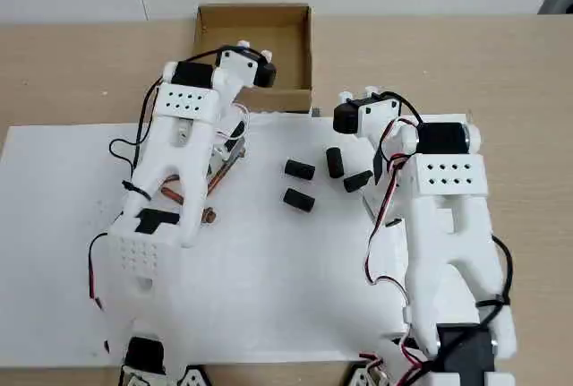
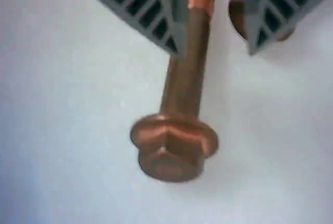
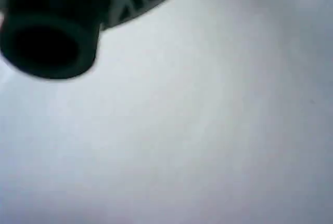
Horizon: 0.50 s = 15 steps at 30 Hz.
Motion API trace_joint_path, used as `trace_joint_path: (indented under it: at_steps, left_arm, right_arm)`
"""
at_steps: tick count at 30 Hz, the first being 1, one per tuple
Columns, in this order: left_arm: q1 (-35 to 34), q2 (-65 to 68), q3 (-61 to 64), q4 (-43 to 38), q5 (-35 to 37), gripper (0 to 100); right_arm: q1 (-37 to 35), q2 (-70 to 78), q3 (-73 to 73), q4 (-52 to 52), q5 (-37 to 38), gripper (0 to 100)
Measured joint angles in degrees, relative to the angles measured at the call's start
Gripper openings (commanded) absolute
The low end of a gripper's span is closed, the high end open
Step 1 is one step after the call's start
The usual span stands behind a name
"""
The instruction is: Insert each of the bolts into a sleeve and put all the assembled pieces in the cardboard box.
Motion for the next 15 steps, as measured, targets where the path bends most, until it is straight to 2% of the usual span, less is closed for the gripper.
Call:
trace_joint_path:
  at_steps: [6,15]
  left_arm:
    - [2.1,4.2,-3.5,0.4,-1.5,8]
    - [3.0,6.7,-3.8,0.4,-1.7,7]
  right_arm:
    - [-0.1,0.0,2.7,-2.3,0.0,1.0]
    - [-4.8,0.0,3.9,-2.5,-1.4,1.0]
